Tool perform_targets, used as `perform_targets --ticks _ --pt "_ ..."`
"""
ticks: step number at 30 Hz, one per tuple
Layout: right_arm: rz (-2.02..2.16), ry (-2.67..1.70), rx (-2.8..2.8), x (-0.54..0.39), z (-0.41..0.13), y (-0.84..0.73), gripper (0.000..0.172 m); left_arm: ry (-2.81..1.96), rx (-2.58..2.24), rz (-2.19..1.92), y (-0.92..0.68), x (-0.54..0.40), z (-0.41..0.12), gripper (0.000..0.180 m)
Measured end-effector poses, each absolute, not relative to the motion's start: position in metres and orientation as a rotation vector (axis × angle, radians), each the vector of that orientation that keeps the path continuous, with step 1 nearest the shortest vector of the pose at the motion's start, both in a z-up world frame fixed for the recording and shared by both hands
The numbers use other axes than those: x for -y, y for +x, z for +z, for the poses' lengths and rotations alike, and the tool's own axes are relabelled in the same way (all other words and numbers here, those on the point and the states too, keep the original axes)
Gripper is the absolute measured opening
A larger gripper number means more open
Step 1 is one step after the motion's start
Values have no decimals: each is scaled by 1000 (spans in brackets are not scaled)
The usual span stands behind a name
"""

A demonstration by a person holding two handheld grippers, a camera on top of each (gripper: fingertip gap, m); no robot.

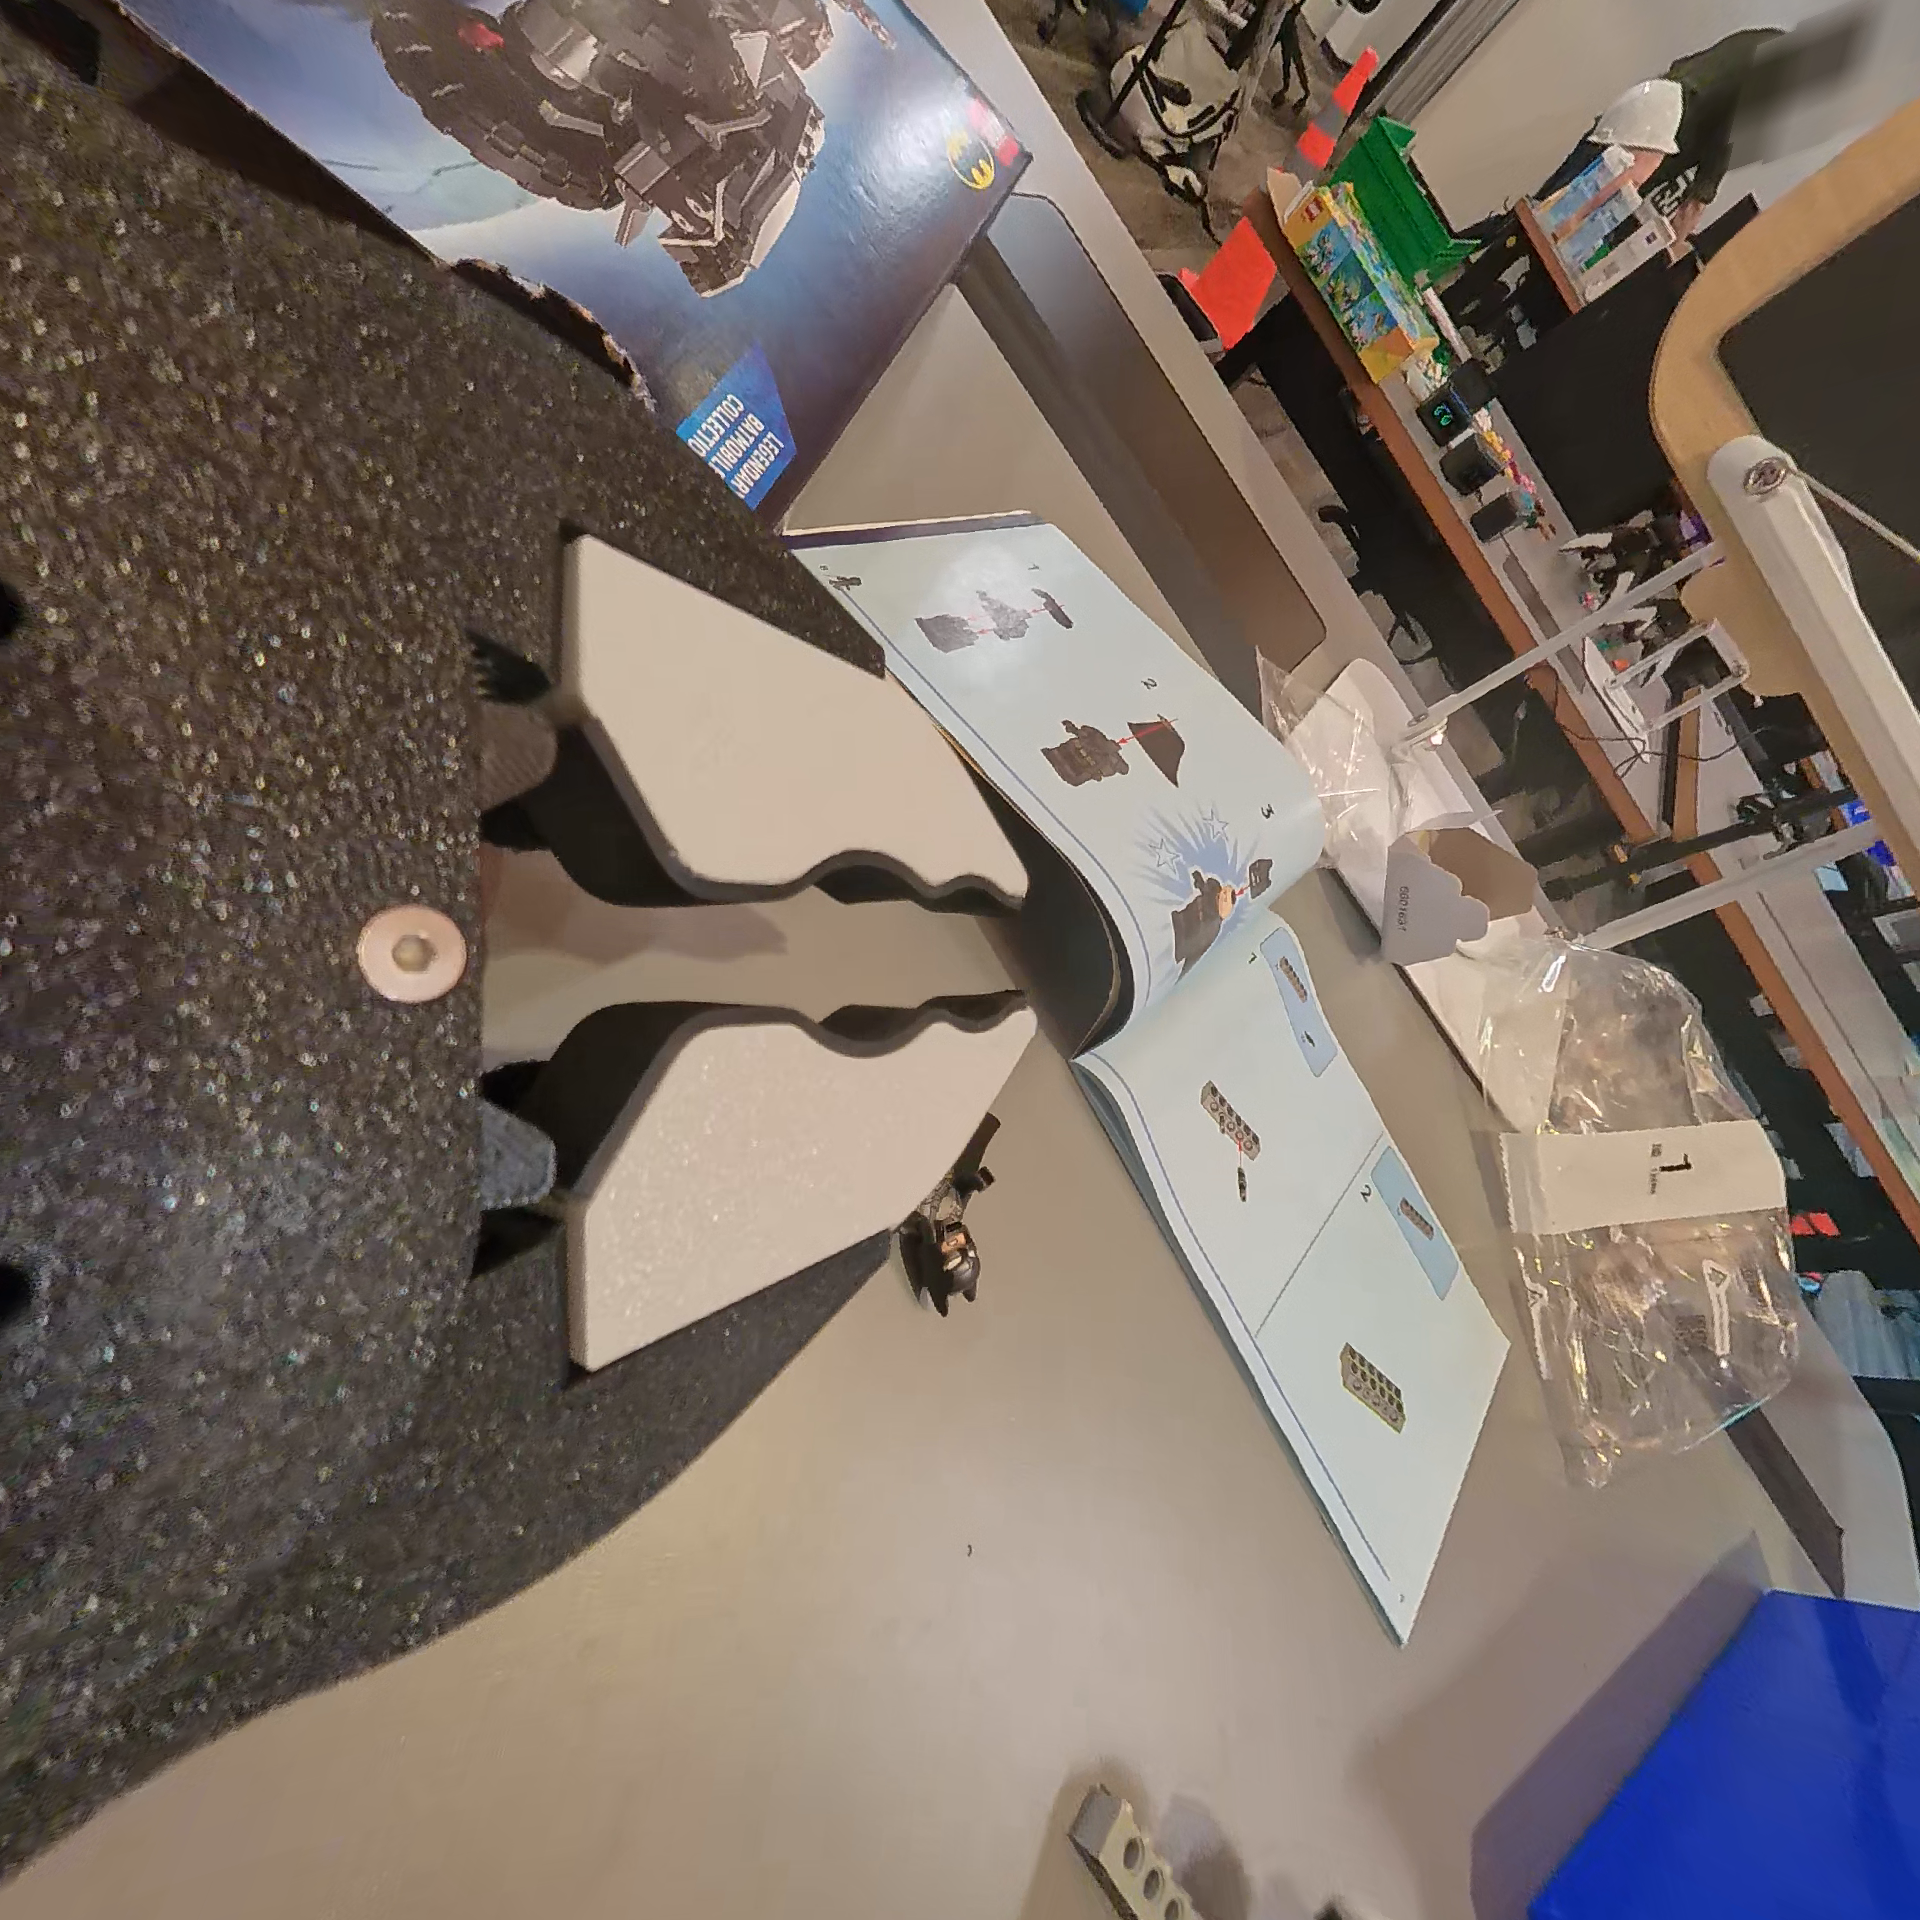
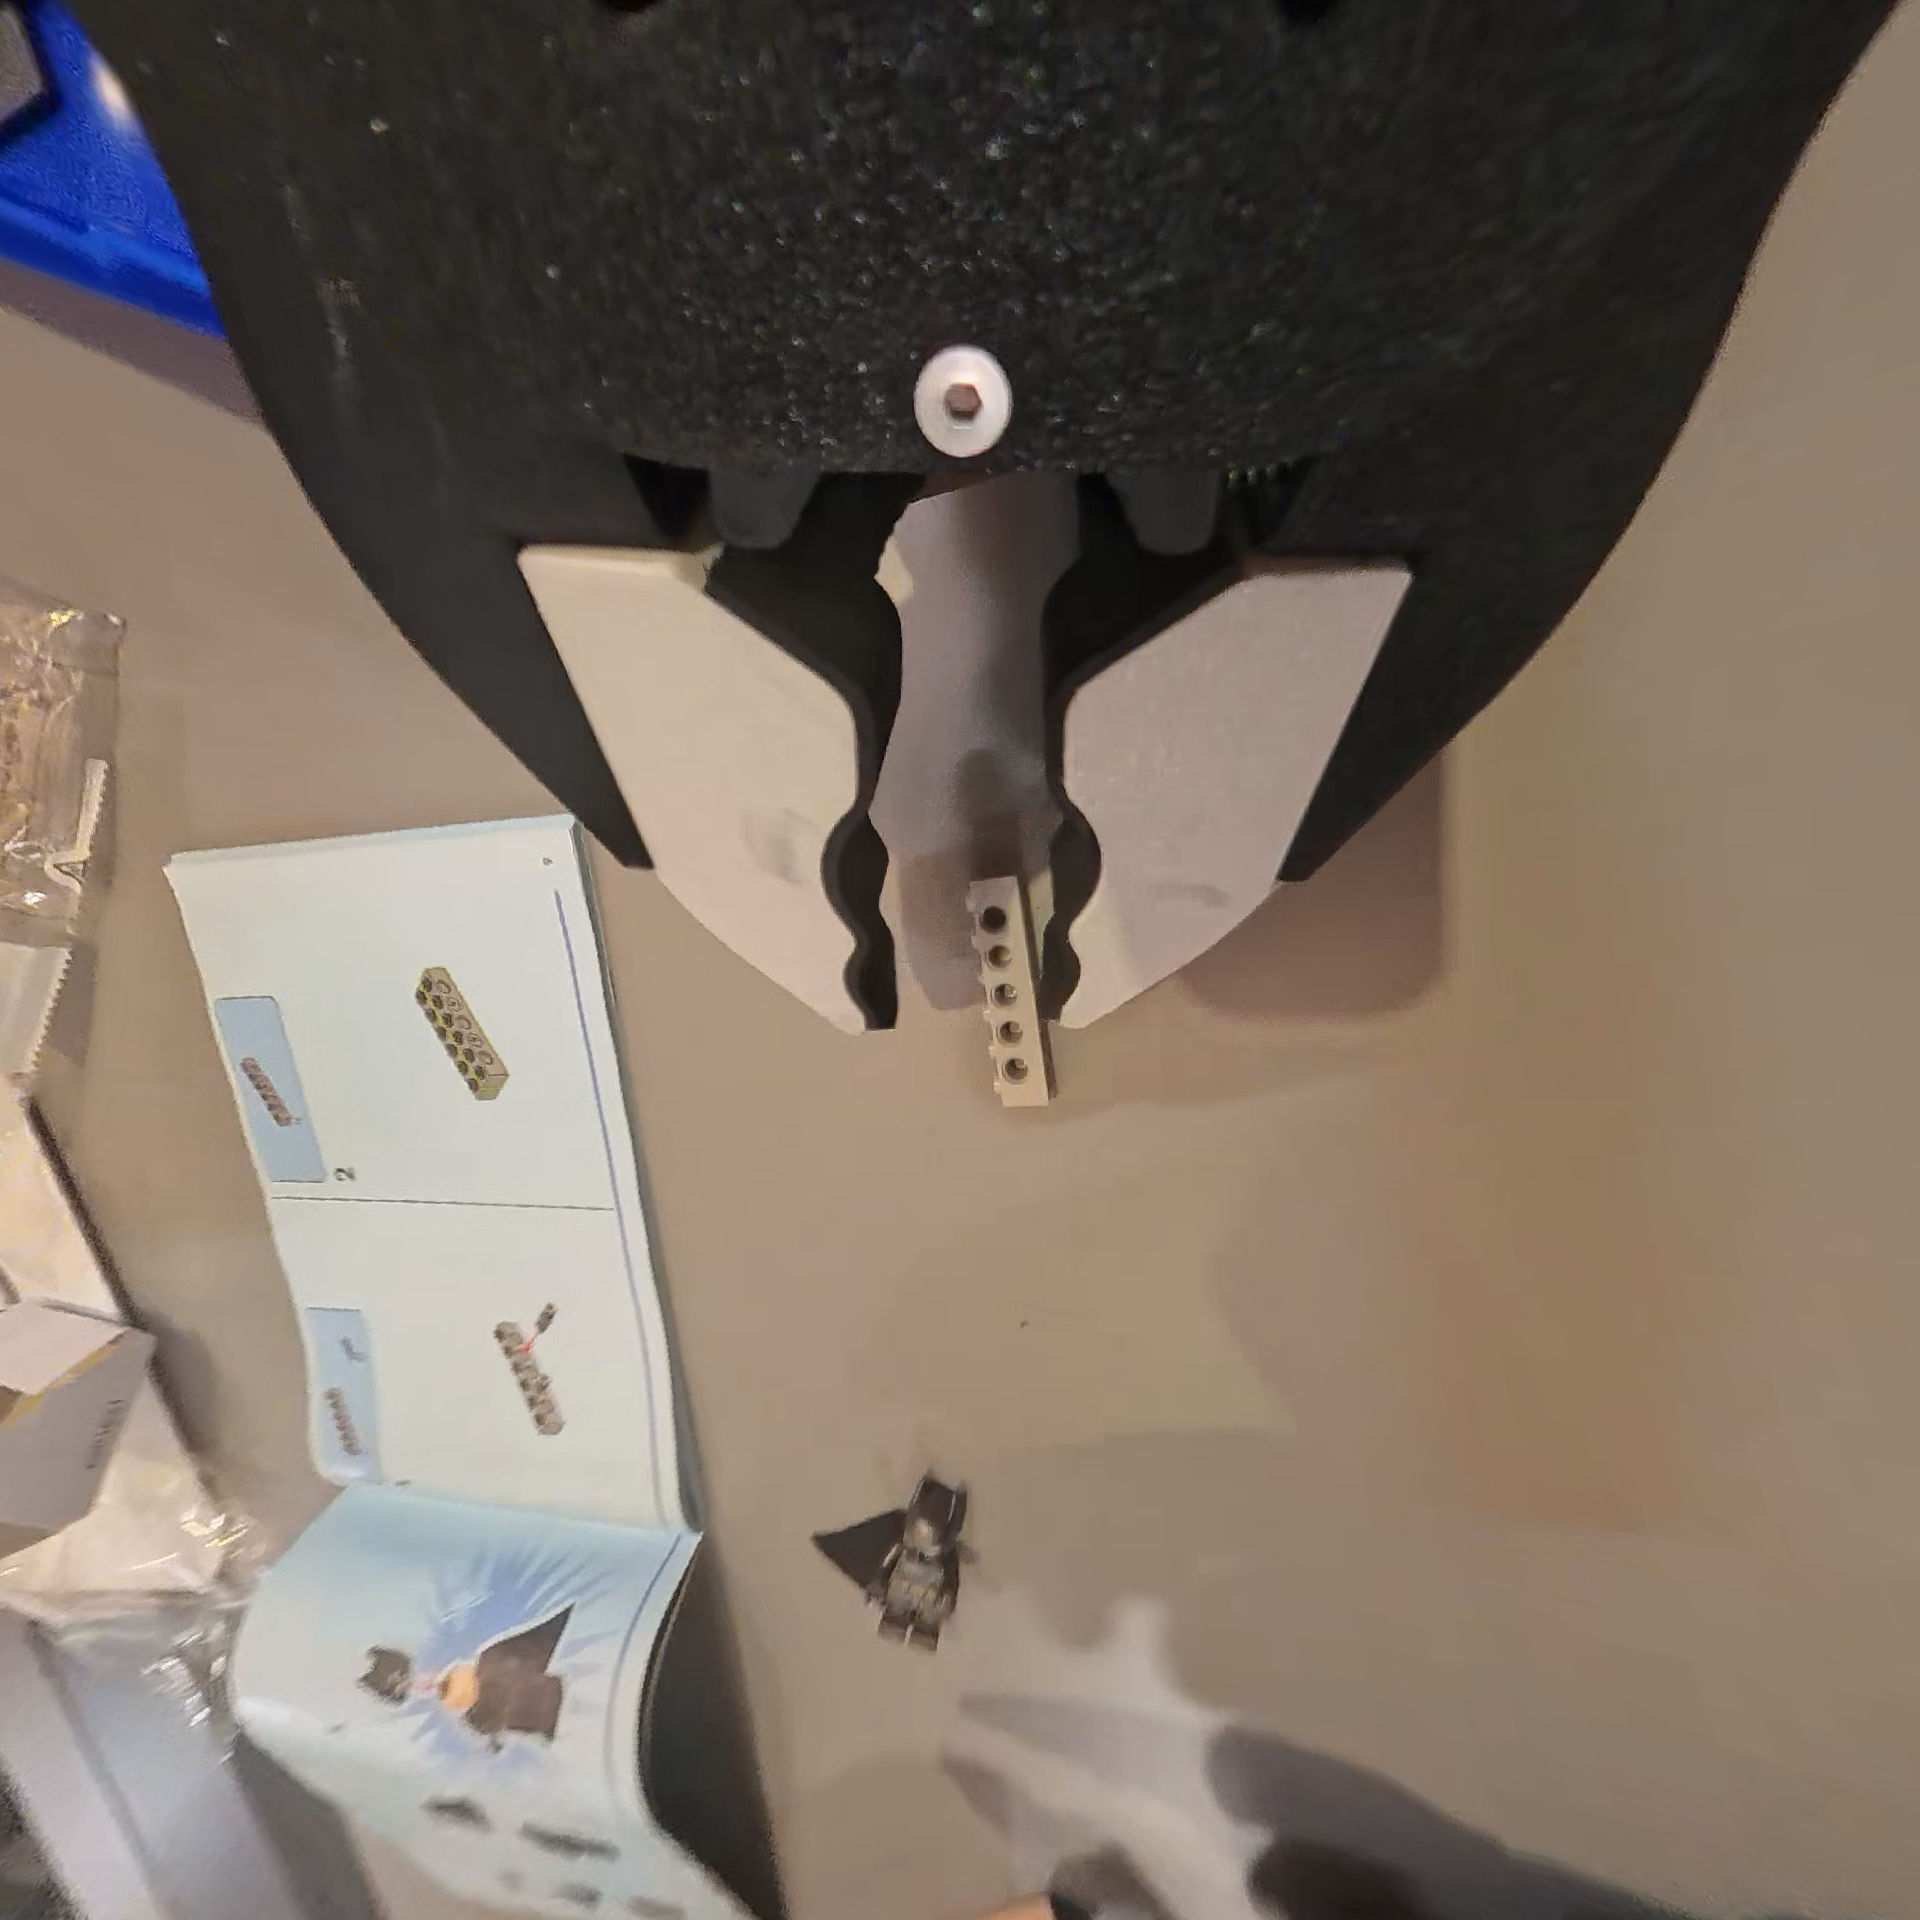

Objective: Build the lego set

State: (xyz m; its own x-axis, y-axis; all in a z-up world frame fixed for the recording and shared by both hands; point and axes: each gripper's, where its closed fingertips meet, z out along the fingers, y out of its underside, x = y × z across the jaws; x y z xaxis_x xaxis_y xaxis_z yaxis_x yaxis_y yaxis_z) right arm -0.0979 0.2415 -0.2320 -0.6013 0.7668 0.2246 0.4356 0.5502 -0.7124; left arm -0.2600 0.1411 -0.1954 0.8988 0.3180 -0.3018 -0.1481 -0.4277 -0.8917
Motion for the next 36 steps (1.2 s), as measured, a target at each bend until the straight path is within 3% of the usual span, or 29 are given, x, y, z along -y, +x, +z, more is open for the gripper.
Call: perform_targets --ticks 8,36 --pt "1038 -940 2125 -239 -222 -79 26 -1945 133 510 -261 -140 -195 15" --pt "1018 -952 2188 -235 -230 -81 25 -2040 155 558 -269 -138 -209 15"
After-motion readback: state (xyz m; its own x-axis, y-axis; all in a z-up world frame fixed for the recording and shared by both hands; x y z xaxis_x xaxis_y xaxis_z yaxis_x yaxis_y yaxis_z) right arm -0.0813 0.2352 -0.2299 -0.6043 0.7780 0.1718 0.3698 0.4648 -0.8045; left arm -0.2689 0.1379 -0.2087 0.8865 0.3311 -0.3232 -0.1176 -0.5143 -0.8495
